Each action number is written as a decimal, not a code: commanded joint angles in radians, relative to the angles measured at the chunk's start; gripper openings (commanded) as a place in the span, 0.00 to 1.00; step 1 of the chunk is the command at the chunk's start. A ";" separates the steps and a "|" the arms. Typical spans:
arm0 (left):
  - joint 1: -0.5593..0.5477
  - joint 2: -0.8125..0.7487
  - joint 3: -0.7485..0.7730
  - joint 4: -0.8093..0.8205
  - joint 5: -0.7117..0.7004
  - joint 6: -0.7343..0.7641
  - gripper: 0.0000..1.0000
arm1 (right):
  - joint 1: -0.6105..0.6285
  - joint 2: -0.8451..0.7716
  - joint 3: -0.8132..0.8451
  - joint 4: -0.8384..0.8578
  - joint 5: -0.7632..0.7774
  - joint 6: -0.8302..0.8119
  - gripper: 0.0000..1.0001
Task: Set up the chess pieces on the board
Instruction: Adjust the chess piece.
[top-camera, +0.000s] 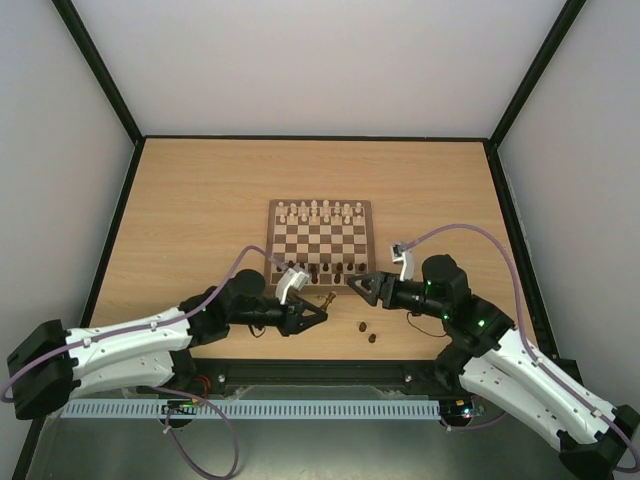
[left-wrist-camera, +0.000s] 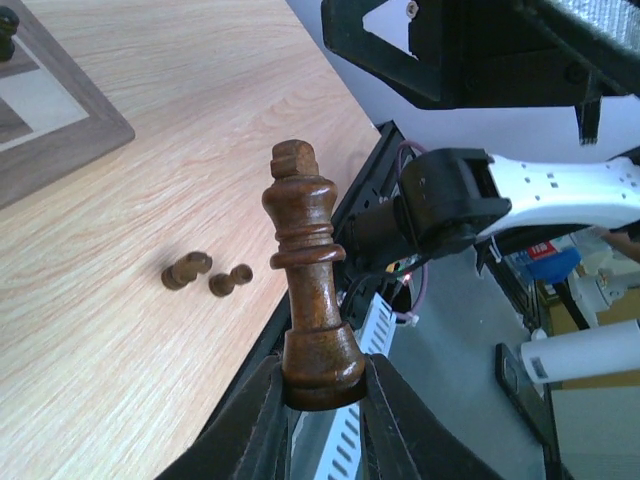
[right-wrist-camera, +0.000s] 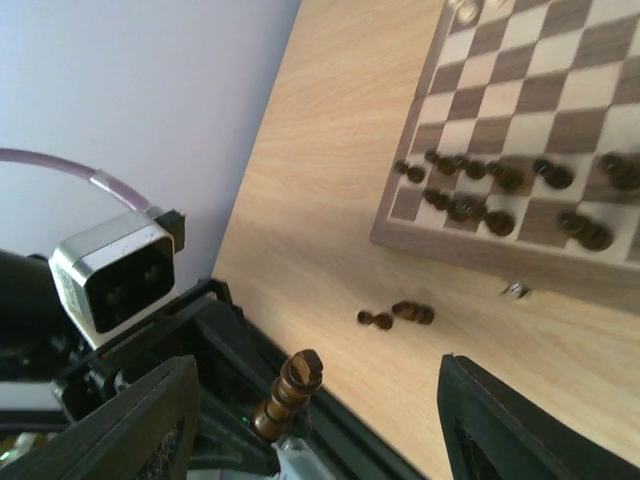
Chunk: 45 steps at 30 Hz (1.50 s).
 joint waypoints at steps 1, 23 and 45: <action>-0.018 -0.082 -0.030 -0.118 0.030 0.058 0.18 | 0.004 0.038 0.019 -0.037 -0.207 -0.014 0.68; -0.101 -0.313 -0.081 -0.288 0.081 0.120 0.19 | 0.010 0.340 0.013 0.154 -0.741 0.046 0.58; -0.115 -0.280 -0.082 -0.253 0.076 0.124 0.19 | 0.095 0.503 0.087 0.146 -0.715 -0.004 0.39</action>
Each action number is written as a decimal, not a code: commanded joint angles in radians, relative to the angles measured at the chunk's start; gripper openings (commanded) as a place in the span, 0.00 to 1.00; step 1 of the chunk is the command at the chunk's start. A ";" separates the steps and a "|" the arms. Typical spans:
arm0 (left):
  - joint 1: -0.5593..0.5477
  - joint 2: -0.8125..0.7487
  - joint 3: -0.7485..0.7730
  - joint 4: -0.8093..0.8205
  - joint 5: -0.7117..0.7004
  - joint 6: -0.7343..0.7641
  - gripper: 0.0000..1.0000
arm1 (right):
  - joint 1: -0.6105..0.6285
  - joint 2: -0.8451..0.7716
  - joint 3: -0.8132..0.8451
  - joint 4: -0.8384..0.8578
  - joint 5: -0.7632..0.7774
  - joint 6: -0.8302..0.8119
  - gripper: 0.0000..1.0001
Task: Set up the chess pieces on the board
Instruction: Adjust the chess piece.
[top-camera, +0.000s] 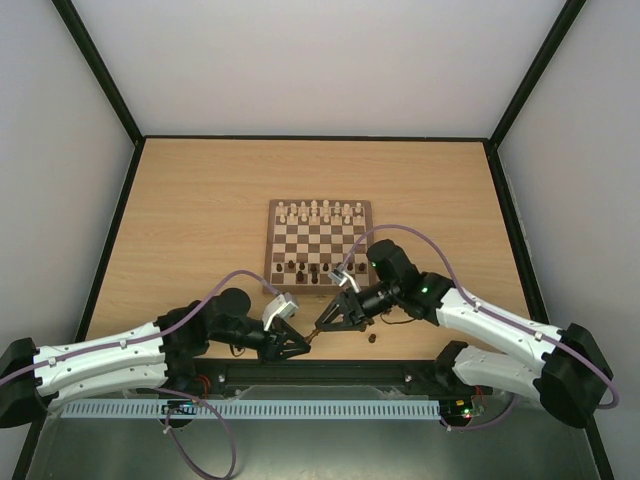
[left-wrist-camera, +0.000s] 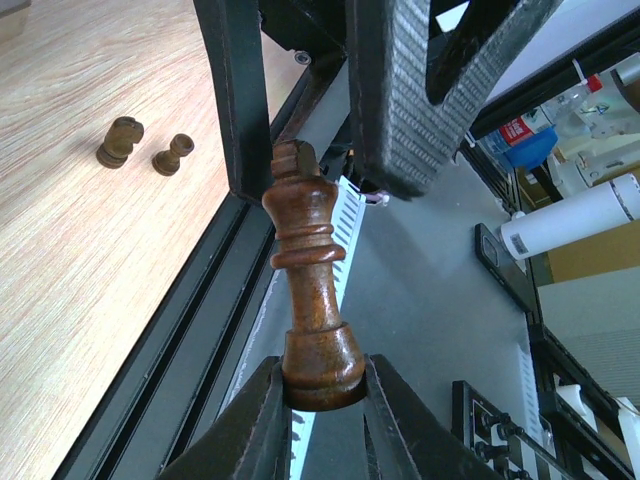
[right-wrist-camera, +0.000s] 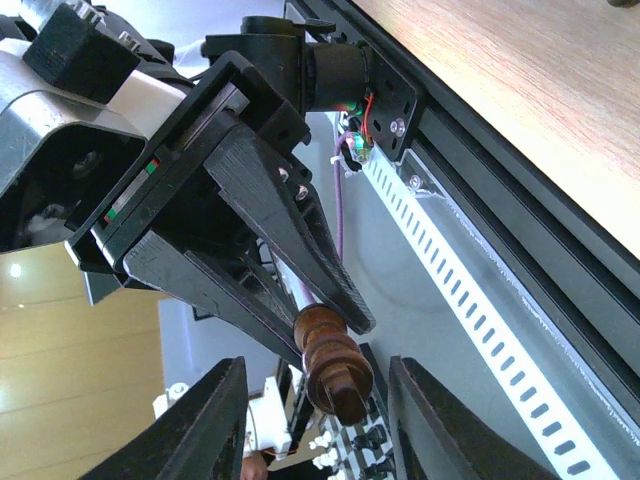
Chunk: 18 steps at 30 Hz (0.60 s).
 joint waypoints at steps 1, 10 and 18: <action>-0.009 0.001 -0.008 0.021 0.007 0.014 0.19 | 0.022 0.024 0.044 0.000 -0.018 -0.021 0.38; -0.009 0.002 -0.008 0.016 0.001 0.017 0.19 | 0.033 0.058 0.053 -0.003 -0.011 -0.037 0.24; -0.009 0.000 0.004 -0.011 -0.045 0.016 0.21 | 0.036 0.056 0.077 -0.070 0.051 -0.088 0.07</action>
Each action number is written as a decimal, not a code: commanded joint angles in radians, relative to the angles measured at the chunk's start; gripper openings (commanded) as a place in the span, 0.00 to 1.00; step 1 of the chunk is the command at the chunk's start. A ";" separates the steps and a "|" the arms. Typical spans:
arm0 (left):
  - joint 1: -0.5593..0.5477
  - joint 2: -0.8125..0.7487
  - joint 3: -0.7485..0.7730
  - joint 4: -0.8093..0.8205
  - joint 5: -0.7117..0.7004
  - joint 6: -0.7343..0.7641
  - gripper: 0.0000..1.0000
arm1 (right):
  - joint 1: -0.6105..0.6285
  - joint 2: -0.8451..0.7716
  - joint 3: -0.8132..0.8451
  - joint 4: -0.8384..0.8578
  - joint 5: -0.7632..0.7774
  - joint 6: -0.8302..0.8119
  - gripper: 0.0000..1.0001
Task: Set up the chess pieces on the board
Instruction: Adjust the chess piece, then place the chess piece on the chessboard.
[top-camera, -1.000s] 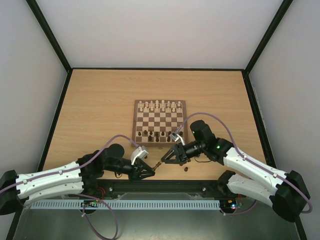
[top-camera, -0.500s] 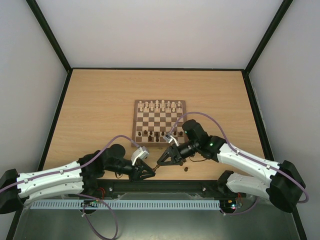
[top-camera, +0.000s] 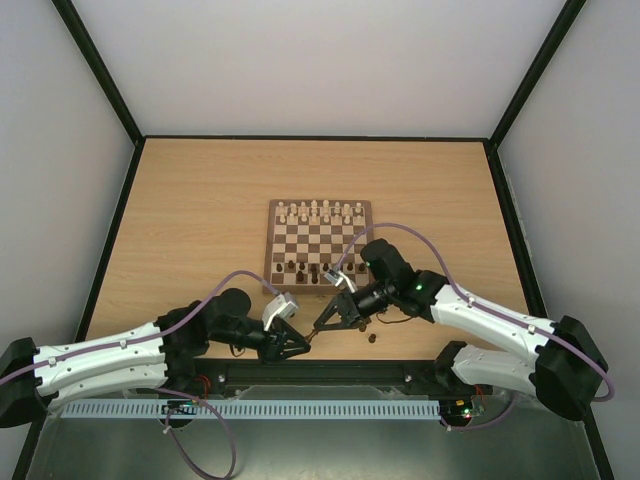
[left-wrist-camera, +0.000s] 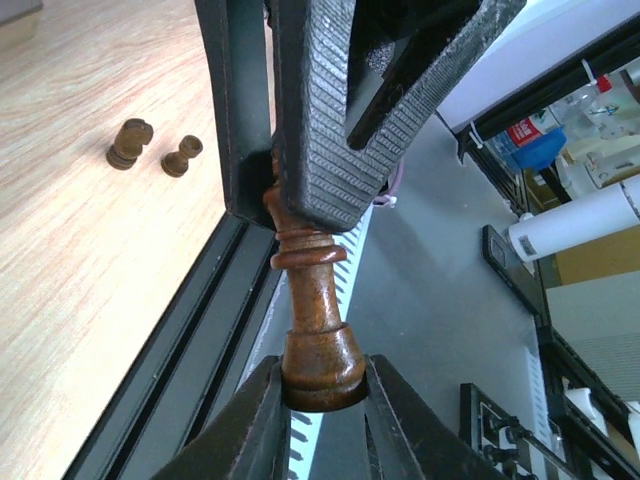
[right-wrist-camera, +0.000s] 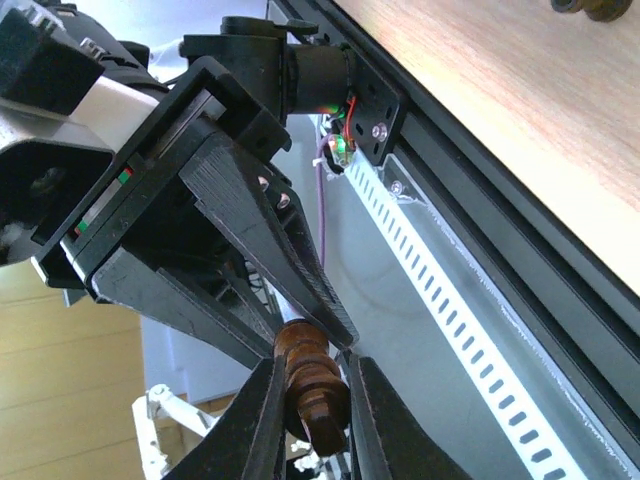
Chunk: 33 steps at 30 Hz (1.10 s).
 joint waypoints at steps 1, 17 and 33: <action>-0.005 0.000 0.011 -0.017 -0.048 0.007 0.24 | 0.012 -0.005 0.061 -0.081 0.067 -0.056 0.06; 0.069 -0.072 0.170 -0.313 -0.397 -0.025 0.70 | 0.012 -0.056 0.304 -0.527 0.630 -0.239 0.01; 0.104 0.026 0.213 -0.377 -0.932 -0.139 0.89 | 0.159 0.282 0.628 -0.790 1.267 -0.263 0.02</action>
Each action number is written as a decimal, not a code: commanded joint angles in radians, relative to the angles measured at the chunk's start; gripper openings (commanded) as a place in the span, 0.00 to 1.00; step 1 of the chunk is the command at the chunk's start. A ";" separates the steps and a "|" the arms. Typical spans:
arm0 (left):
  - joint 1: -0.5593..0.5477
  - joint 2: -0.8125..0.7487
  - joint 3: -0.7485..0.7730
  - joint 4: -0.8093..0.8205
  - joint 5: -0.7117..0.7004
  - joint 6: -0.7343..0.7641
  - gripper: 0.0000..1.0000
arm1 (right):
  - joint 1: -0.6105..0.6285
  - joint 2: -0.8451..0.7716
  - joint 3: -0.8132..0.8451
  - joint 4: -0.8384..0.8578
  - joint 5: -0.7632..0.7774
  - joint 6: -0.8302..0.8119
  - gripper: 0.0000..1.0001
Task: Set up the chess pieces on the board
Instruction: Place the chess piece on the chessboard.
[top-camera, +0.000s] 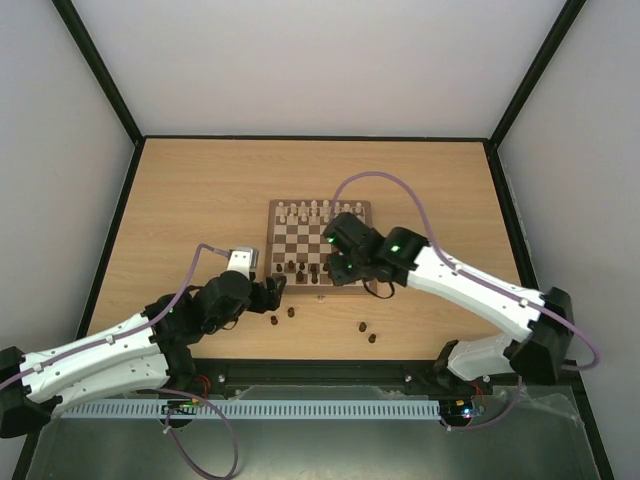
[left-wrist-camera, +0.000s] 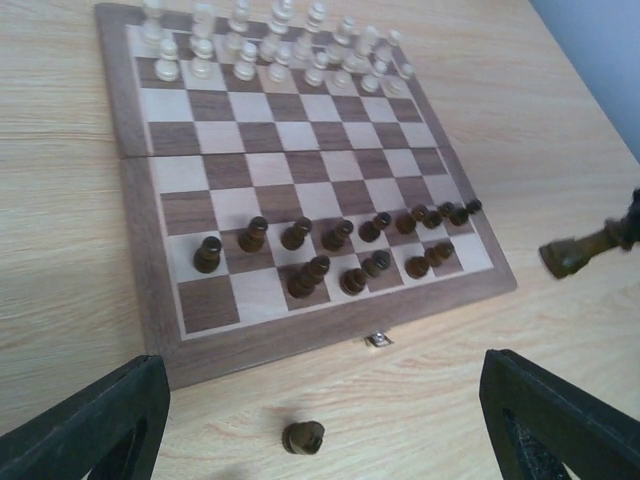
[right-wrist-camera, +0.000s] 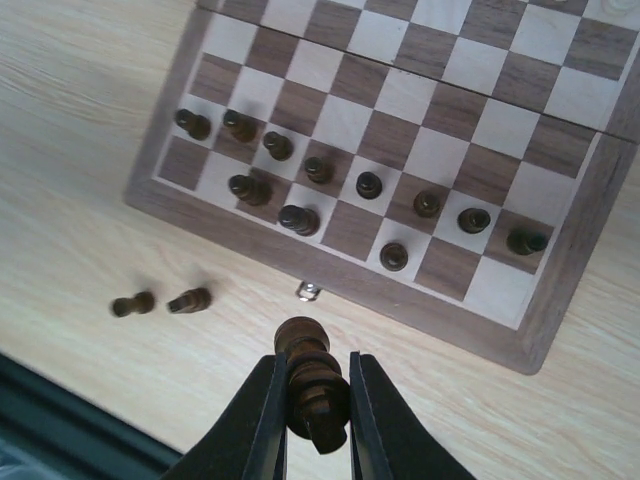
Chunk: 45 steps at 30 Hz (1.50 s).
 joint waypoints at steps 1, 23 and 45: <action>0.006 0.010 0.010 -0.008 -0.114 -0.014 0.91 | 0.072 0.103 0.051 -0.111 0.207 0.012 0.01; 0.011 -0.040 -0.004 -0.034 -0.140 -0.023 0.99 | 0.093 0.338 0.062 0.064 0.234 0.007 0.03; 0.012 -0.048 -0.009 -0.035 -0.137 -0.021 0.99 | 0.093 0.452 0.094 0.074 0.287 0.000 0.07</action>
